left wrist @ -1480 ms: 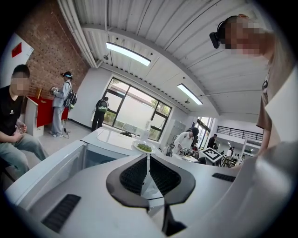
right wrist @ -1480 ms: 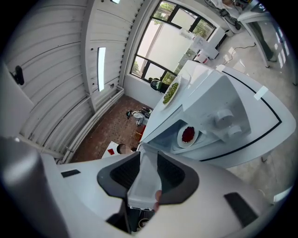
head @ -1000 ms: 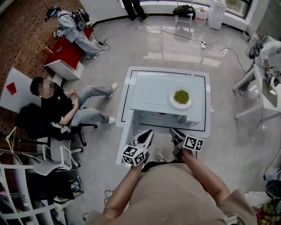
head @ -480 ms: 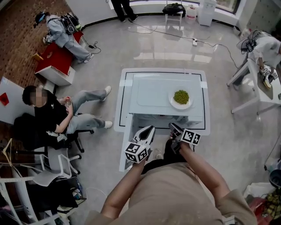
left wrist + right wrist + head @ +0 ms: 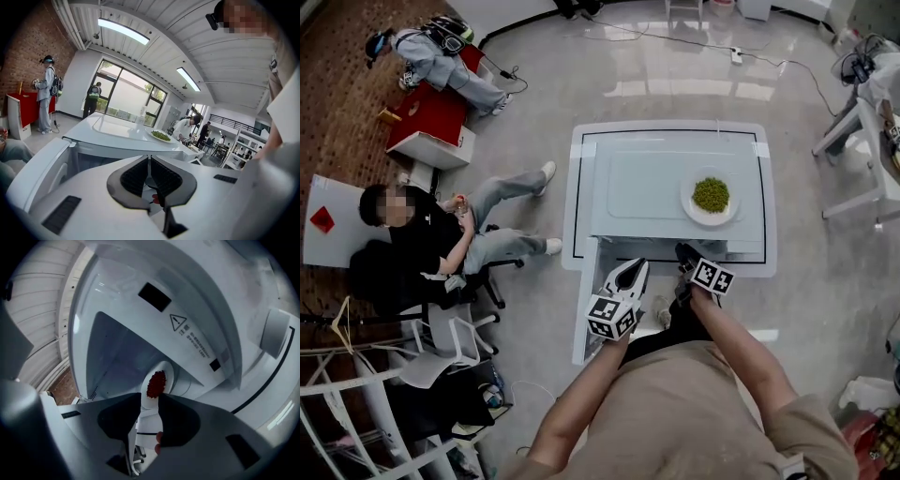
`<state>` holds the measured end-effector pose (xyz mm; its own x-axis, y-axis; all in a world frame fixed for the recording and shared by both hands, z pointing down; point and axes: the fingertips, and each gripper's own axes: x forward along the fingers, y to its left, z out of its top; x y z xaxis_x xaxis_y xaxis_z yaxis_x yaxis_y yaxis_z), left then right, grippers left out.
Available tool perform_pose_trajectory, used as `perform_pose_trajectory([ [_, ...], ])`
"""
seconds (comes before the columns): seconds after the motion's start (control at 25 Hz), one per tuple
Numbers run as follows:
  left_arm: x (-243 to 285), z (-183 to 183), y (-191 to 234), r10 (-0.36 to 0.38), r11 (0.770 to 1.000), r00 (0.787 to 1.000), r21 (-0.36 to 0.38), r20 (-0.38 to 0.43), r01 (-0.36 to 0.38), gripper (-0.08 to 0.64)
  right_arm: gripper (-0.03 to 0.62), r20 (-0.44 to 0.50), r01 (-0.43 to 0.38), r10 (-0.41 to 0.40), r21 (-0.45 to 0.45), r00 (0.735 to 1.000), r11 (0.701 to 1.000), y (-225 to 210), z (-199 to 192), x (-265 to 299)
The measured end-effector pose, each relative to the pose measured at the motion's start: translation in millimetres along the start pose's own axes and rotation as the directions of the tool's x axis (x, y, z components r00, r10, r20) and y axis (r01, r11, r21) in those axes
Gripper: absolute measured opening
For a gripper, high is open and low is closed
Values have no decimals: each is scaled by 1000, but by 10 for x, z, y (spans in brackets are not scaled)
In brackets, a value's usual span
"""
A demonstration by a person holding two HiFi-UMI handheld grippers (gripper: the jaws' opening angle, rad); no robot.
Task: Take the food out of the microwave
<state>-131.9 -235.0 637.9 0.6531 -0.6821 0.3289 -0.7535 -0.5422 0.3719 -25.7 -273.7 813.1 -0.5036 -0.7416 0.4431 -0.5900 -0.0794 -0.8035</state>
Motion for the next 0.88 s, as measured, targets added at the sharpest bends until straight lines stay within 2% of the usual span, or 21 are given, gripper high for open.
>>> perform_pose_trajectory([
  [0.2,126,-28,65,-6,1000,999,25,-32,7,8,103,23,41,-41,6,999,999,-199,14,227],
  [0.4,208,-56,90,-16,1000,999,17,-48,16,8,103,8,64,-64,14,998,998,-309,-23,383],
  [0.68,235,-101,121,-21,1000,998,17,-61,22,8,103,22,62,-65,126,998,990,-399,-13,494],
  [0.88,194,-113,106,-22,1000,998,13,-63,22,8,90,37,52,-59,173,998,984,-398,-4,502],
])
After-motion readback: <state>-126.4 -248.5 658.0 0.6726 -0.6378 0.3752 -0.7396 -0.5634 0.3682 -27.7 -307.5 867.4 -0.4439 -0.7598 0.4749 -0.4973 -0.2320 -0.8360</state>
